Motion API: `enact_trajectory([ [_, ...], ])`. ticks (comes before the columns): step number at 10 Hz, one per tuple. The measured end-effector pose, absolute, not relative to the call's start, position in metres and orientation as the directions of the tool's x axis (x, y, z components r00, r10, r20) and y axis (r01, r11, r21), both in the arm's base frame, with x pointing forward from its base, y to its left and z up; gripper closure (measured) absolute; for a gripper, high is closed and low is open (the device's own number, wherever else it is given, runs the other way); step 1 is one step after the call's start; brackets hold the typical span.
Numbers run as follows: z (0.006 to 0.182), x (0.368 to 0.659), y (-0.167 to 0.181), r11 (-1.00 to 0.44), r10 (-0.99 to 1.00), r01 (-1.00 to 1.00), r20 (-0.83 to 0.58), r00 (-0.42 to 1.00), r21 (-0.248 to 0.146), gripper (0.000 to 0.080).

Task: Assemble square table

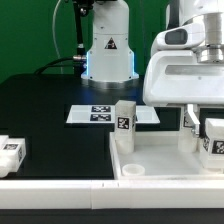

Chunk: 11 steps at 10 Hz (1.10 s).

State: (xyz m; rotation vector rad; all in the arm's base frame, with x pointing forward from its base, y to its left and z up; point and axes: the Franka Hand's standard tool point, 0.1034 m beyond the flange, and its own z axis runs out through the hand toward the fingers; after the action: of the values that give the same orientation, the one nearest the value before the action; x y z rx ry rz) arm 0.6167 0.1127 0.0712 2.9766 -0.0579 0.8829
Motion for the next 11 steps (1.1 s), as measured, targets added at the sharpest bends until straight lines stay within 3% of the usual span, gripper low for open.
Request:
enact_trajectory([
  [1,0.071,0.617,0.113,-0.999,-0.025,-0.046,0.546,0.838,0.024,0.0515],
  [2,0.071,0.617,0.112,-0.999,-0.025,-0.046,0.545,0.838,0.025,0.0436],
  [3,0.071,0.617,0.112,-0.999,-0.025,-0.046,0.544,0.838,0.024,0.0288],
  [4,0.074,0.621,0.110,-0.999,-0.029,-0.044,0.516,0.856,0.017,0.0288],
  [5,0.082,0.626,0.110,-0.999,-0.041,-0.050,0.515,0.856,0.004,0.0181],
  [8,0.085,0.630,0.117,-0.996,-0.079,-0.065,0.296,0.952,-0.057,0.0151],
  [11,0.085,0.634,0.114,-0.995,-0.082,-0.072,0.149,0.986,-0.069,0.0150],
])
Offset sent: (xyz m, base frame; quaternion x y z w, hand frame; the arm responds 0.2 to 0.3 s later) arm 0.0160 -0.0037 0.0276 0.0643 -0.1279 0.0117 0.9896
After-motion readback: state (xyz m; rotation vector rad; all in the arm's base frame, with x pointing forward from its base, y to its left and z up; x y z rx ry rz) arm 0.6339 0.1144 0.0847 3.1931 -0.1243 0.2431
